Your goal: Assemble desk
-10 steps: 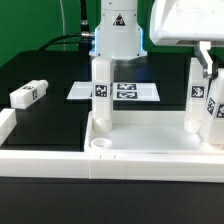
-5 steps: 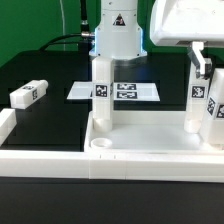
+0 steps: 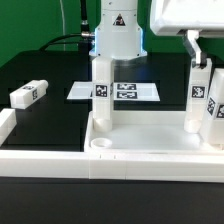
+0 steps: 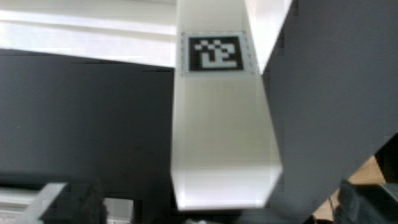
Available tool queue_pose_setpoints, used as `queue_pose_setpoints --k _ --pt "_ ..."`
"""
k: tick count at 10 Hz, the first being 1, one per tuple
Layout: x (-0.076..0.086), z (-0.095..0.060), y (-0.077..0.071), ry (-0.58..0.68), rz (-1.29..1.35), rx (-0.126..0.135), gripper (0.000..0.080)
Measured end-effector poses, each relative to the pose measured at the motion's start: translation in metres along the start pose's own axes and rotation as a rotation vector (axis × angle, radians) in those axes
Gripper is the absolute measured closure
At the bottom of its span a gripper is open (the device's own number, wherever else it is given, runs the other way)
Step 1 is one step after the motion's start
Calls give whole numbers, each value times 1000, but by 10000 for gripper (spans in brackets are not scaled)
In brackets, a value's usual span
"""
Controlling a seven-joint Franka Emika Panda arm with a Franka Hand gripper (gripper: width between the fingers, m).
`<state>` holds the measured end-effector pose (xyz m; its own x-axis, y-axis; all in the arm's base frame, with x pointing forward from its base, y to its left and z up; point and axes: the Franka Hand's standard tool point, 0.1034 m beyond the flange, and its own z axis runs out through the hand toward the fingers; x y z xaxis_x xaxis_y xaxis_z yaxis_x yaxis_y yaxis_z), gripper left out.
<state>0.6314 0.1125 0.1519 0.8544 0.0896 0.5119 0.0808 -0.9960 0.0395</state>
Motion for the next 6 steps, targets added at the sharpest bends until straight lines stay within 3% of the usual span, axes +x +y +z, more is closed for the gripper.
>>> queue_pose_setpoints --k 3,6 --pt "7 -5 2 2 3 4 151" --pt "0 3 7 -26 4 -5 151"
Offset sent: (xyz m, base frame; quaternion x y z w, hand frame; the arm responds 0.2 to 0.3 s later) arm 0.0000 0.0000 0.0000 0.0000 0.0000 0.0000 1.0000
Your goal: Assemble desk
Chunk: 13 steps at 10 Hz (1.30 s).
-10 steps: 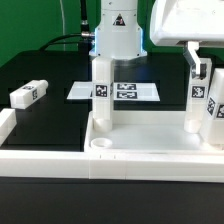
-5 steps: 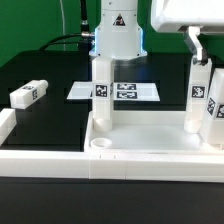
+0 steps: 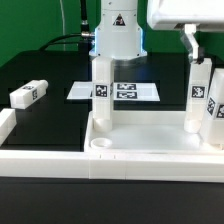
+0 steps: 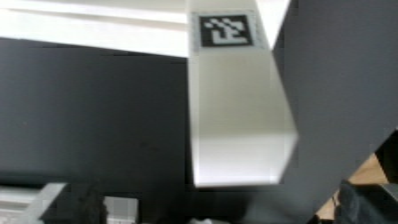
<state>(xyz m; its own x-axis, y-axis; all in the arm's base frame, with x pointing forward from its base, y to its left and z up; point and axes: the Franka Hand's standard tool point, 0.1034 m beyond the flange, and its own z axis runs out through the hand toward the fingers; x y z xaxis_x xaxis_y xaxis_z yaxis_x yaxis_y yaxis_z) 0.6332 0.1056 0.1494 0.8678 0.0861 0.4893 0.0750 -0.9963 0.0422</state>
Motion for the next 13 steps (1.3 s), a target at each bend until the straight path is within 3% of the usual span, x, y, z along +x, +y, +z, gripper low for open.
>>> queue_pose_setpoints --k 1,2,6,9,11,13 --pt "-3 3 0 -7 -3 -2 151" --pt "-11 7 -3 -86 0 5 151" --pt "-13 5 -14 -356 12 25 151" --pt "-17 8 -2 -545 25 18 151" --pt "-5 11 1 -554 29 14 151" --pt "-4 12 2 -552 32 13 151"
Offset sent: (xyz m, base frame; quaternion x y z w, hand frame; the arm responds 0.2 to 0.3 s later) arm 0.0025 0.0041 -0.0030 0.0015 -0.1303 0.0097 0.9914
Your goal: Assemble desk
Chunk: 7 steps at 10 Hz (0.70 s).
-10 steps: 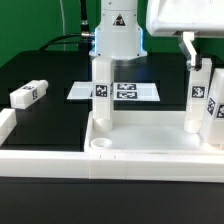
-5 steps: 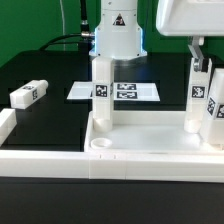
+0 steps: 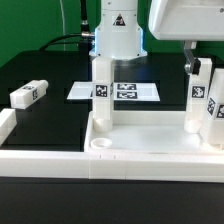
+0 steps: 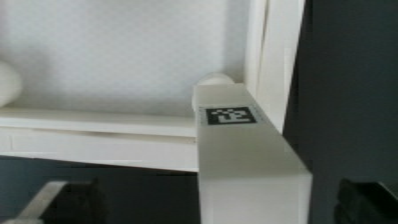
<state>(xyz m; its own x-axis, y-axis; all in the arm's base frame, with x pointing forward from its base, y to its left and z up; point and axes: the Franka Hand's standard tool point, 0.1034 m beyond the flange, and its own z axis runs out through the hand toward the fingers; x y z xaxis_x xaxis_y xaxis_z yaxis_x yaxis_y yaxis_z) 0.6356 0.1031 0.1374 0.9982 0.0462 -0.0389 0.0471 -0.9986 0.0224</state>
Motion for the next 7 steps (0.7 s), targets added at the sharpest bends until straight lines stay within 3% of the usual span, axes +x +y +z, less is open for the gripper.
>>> queue_pose_setpoints --k 5,7 --pt "2 6 -7 15 -24 -15 151" --pt "3 6 -5 15 -21 -15 412"
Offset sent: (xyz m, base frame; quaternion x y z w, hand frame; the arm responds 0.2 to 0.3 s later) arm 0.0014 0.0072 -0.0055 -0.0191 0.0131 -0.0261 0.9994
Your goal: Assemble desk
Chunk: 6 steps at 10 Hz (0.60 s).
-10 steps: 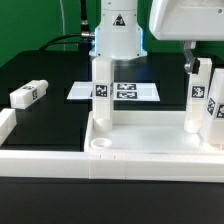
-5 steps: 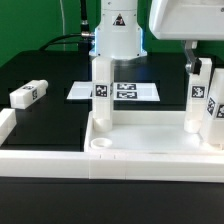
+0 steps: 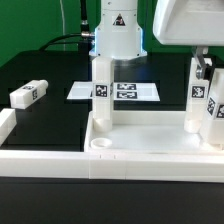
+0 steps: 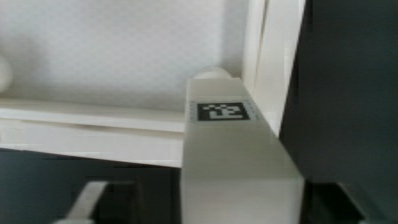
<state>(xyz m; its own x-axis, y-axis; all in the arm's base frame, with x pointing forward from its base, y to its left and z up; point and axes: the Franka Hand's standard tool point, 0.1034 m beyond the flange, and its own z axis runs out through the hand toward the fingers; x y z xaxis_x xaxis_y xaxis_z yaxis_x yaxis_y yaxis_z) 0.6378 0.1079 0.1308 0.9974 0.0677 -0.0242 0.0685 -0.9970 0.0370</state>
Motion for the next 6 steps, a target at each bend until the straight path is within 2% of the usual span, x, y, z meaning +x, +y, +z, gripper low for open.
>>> queue_pose_setpoints --k 1,2,6 --pt "0 0 0 0 0 0 412" --pt "0 0 0 0 0 0 513" --pt "0 0 1 0 43 0 513"
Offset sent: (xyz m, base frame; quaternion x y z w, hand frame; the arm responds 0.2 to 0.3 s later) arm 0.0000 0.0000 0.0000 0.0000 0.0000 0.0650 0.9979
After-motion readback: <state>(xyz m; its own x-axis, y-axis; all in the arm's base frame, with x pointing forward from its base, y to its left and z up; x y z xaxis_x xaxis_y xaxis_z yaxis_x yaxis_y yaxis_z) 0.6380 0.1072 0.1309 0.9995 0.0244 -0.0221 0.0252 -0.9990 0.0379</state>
